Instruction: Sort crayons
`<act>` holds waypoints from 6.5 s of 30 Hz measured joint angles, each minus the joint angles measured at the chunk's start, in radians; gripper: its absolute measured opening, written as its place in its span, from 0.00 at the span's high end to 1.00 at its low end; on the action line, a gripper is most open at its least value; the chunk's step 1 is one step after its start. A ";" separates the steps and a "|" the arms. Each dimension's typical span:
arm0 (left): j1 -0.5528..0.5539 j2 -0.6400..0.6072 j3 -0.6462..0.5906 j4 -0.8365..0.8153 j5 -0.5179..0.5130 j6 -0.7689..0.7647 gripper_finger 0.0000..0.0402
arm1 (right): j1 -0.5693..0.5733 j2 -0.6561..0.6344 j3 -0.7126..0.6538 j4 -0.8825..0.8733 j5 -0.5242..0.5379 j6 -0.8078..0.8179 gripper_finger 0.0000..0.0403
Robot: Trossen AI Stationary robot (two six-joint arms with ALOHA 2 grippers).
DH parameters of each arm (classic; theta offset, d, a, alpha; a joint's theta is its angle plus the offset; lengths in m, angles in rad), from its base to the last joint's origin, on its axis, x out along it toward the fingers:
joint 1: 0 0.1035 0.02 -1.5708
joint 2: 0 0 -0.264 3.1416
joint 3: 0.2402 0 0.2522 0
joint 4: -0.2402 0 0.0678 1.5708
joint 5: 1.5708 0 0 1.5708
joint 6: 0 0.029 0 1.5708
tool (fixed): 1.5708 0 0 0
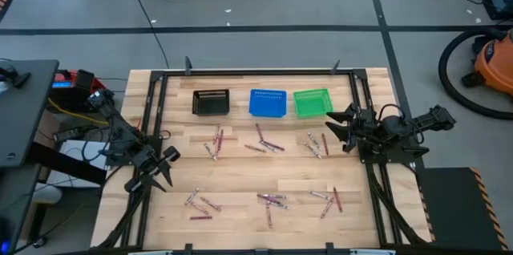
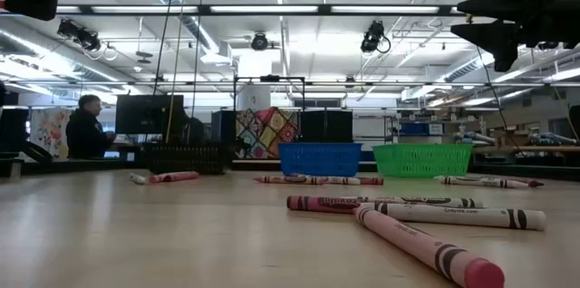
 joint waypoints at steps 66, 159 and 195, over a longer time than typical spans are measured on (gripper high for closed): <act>0.000 0.000 0.000 0.024 -0.287 -0.002 0.70 | 0.000 0.000 0.000 0.000 0.000 0.000 0.47; 0.343 0.000 0.000 0.058 -0.948 -0.026 0.92 | -0.196 0.000 0.000 -0.090 0.493 -0.032 0.93; 0.387 0.000 0.001 0.064 -0.982 -0.233 0.92 | -0.195 0.159 0.059 -0.334 -0.155 0.040 0.74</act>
